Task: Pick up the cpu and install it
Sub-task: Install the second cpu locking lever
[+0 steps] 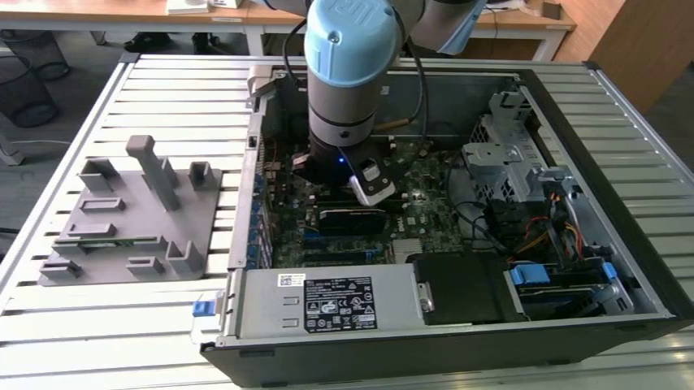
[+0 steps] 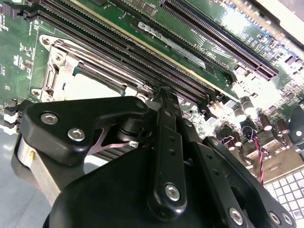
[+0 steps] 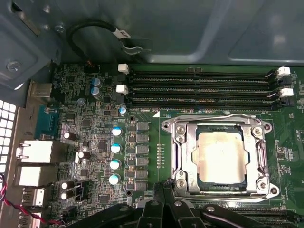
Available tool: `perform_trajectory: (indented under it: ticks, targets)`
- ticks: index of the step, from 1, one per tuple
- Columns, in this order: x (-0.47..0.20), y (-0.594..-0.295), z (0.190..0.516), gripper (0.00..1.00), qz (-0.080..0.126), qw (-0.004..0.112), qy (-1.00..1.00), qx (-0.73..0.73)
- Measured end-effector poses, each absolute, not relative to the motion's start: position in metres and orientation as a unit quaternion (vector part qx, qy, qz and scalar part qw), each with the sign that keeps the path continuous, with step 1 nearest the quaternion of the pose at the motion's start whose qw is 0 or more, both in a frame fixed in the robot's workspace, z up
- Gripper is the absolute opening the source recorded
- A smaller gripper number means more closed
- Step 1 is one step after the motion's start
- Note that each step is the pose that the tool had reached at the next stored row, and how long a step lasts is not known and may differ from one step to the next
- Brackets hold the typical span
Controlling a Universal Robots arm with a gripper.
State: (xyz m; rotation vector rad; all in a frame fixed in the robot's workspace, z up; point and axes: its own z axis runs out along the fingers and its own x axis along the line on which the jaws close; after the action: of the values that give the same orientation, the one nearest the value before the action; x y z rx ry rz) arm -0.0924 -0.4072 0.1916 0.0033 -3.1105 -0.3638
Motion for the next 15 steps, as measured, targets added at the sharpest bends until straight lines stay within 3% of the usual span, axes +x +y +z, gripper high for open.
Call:
perform_trajectory:
  ticks: [15]
  targets:
    - [-0.0925,-0.4042,0.1916,0.11,-0.116,0.005,-0.993,0.001]
